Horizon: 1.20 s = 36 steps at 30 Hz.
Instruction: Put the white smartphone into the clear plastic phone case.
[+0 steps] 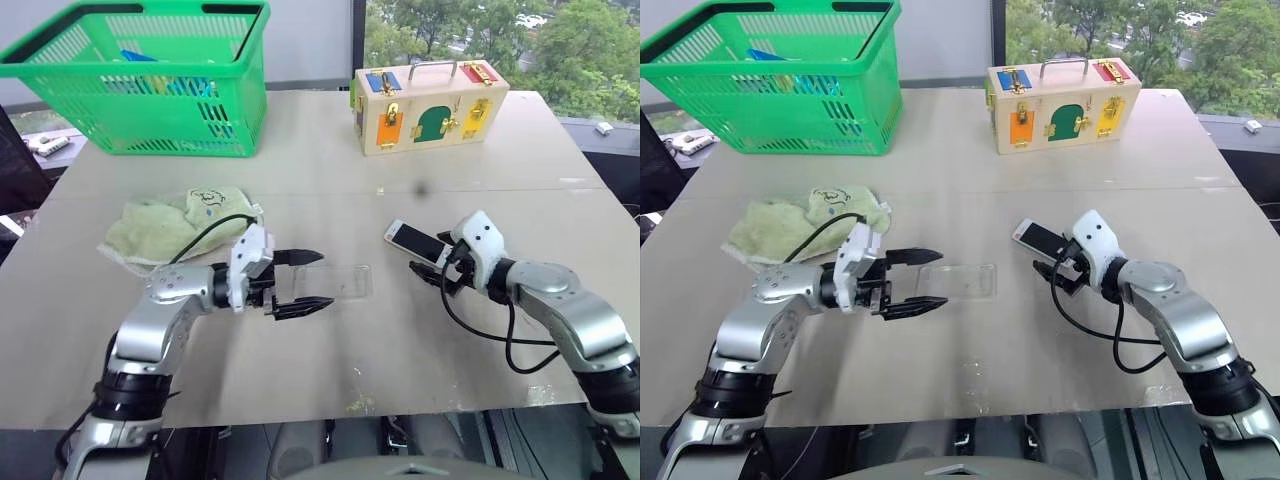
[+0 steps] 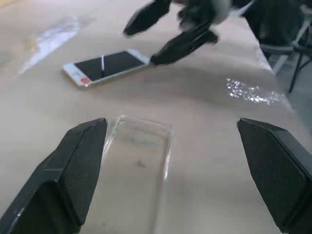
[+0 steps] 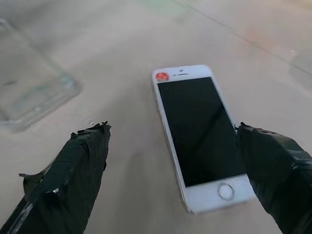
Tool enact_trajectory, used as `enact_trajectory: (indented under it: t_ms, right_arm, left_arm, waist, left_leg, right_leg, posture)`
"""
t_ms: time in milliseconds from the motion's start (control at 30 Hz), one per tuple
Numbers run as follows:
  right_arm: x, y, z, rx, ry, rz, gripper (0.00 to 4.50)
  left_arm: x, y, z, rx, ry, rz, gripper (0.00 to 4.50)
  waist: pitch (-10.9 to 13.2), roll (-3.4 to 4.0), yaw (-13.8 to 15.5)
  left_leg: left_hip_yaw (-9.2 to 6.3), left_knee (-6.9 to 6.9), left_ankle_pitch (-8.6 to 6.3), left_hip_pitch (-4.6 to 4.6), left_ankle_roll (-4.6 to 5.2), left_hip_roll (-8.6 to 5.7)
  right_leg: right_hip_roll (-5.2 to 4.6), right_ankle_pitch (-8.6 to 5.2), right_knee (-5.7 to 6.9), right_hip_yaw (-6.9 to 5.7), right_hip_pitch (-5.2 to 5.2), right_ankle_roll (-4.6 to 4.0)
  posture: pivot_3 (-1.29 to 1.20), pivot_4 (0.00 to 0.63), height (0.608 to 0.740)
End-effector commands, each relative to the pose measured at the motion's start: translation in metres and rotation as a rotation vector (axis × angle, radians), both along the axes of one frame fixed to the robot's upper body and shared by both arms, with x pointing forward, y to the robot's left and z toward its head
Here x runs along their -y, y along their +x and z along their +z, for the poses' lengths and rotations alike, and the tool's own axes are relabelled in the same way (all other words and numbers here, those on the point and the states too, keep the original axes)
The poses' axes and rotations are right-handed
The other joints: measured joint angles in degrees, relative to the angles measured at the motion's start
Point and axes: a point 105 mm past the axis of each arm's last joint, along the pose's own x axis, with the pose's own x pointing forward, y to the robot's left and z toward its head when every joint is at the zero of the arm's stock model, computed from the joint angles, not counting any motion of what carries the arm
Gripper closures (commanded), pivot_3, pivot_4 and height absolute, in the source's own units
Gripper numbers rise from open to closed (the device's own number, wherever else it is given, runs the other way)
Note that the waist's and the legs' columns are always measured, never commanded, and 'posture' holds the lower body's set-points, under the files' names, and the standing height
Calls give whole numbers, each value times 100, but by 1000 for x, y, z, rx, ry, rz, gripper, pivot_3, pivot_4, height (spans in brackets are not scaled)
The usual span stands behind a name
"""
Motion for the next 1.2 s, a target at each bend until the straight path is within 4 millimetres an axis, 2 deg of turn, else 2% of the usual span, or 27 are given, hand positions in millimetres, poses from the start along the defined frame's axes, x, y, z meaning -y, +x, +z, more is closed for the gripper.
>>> enact_trajectory:
  t_ms: [33,133,233,400,533,733,833,900,1000,1100,1200]
  right_arm:
    - [-2,19,-6,-34,-36,24,0]
    - [5,36,-14,-77,-71,-2,0]
    - [10,42,-22,-130,-106,3,0]
    - [18,37,-40,-271,-153,41,0]
    - [27,27,-58,-425,-305,64,0]
    - [14,30,-64,-519,-313,37,0]
    - [10,26,-72,-546,-329,45,806]
    - [9,26,-74,-541,-331,45,1554]
    - [13,26,-72,-502,-355,47,1586]
    - [14,30,-61,-434,-328,56,1587]
    - [-7,32,-17,-294,-157,133,1588]
  left_arm:
    - [-4,-15,19,23,-67,-31,92]
    - [-10,-24,23,12,-87,-27,92]
    - [-13,-25,27,25,-95,-1,92]
    - [-13,-22,37,67,-125,52,92]
    - [-14,-22,37,79,-119,75,92]
    - [-15,-21,38,89,-118,101,92]
    - [-16,-20,39,94,-118,113,0]
    - [-17,-19,40,95,-116,121,0]
    - [-20,-18,39,89,-112,141,0]
    - [-23,-16,35,81,-102,166,0]
    - [-34,-15,23,44,-82,207,0]
  waist:
    - [1,1,-30]
    - [2,3,-26]
    - [2,4,-9]
    - [-3,2,-7]
    - [-8,2,2]
    - [-40,-20,0]
    - [-75,-39,-7]
    - [-99,-40,-11]
    - [-113,-35,-10]
    - [-114,-32,1]
    - [-105,-19,6]
  left_leg:
    - [9,0,0,2,0,2]
    - [8,-1,0,3,0,2]
    - [9,-3,0,3,0,1]
    - [9,-1,0,17,1,2]
    - [11,-1,-1,17,1,2]
    - [9,-3,-3,17,3,1]
    - [7,-4,-3,21,3,2]
    - [6,-5,-4,25,2,2]
    - [5,-7,-5,25,2,2]
    - [3,-8,-5,25,2,2]
    - [-4,-10,-6,15,3,-1]
  right_leg:
    - [1,-2,1,9,-3,-5]
    - [0,-6,1,8,-3,-11]
    - [0,-6,0,7,-3,-10]
    - [-9,-8,1,9,8,-16]
    - [-14,-8,1,10,8,-16]
    - [-31,-9,-2,3,10,-17]
    - [-33,-10,-2,1,12,-19]
    - [-36,-11,-4,-1,11,-20]
    - [-40,-11,-5,-3,11,-20]
    - [-43,-11,-6,-7,12,-20]
    - [-52,-11,-15,-20,11,-20]
  posture:
    - [0,150,740]
    - [0,150,740]
    - [0,150,740]
    - [0,150,740]
    - [0,150,740]
    - [0,150,740]
    - [0,150,740]
    - [0,150,740]
    - [0,150,740]
    - [0,150,740]
    - [0,150,740]
